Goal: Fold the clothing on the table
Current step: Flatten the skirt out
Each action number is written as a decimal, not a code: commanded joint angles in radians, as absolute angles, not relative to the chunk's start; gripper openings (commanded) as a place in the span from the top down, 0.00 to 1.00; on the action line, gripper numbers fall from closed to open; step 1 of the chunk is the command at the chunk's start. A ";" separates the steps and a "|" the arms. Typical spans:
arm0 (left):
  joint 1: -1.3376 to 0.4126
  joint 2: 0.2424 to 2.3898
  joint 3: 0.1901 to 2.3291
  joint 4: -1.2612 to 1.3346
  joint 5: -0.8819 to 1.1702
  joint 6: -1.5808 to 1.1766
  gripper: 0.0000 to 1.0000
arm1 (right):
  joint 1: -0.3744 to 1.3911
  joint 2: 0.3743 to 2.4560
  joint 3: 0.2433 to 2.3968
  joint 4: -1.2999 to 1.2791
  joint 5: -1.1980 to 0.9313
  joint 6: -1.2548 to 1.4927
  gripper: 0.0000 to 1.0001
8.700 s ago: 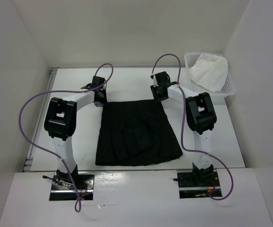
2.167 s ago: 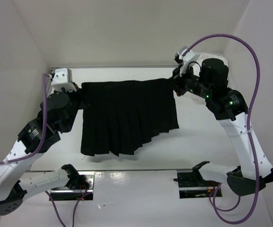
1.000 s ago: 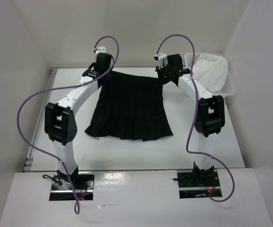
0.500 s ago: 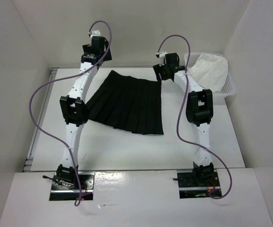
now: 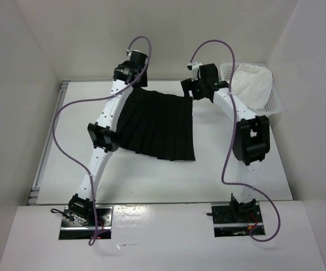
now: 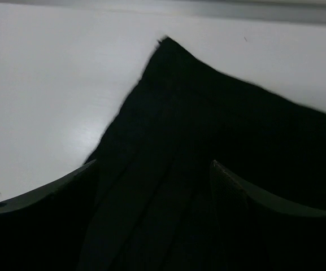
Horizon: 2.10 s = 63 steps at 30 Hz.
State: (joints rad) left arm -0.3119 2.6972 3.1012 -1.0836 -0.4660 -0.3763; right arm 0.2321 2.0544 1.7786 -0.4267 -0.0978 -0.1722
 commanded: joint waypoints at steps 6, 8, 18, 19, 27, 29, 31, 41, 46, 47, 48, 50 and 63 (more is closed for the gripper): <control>-0.388 2.655 3.140 -1.295 -0.491 -0.420 0.16 | 0.281 1.752 1.548 -0.416 -0.143 -0.158 0.11; -0.373 2.583 3.140 -1.295 -0.508 -0.420 0.16 | 0.281 1.708 1.510 -0.407 -0.156 -0.158 0.11; -0.397 2.177 3.007 -1.304 -0.597 -0.379 0.14 | 0.290 1.616 1.477 -0.428 -0.212 -0.170 0.09; -0.408 2.142 3.007 -1.304 -0.615 -0.379 0.14 | 0.299 1.615 1.467 -0.428 -0.224 -0.170 0.09; -0.488 1.675 2.504 -1.245 -0.833 -0.462 0.11 | 0.333 1.572 1.445 -0.448 -0.233 -0.179 0.09; -0.488 1.522 2.121 -0.985 -0.780 -0.413 0.11 | 0.344 1.560 1.436 -0.448 -0.233 -0.179 0.09; -0.456 1.337 1.911 -0.884 -0.657 -0.435 0.10 | 0.353 1.560 1.436 -0.448 -0.233 -0.179 0.09; -0.446 1.362 1.327 -0.579 -0.554 -0.646 0.09 | 0.373 1.560 1.404 -0.480 -0.150 -0.161 0.09; -0.446 1.508 1.270 -0.477 -0.577 -0.655 0.09 | 0.373 1.603 1.391 -0.491 -0.127 -0.115 0.09; -0.428 1.517 1.249 -0.457 -0.552 -0.646 0.09 | 0.373 1.603 1.391 -0.491 -0.127 -0.115 0.09; -0.414 1.517 1.232 -0.430 -0.528 -0.637 0.09 | 0.373 1.626 1.391 -0.491 -0.117 -0.106 0.09; -0.365 1.526 1.200 -0.348 -0.457 -0.637 0.09 | 0.385 1.652 1.391 -0.491 -0.088 -0.092 0.09; -0.347 1.738 1.201 -0.245 -0.472 -0.607 0.09 | 0.394 1.753 1.433 -0.503 -0.069 -0.072 0.09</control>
State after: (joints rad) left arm -0.3481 1.7287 1.1698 -0.3111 -0.4706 -0.6067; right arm 0.3824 1.7626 1.3994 -0.5041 -0.0814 -0.0860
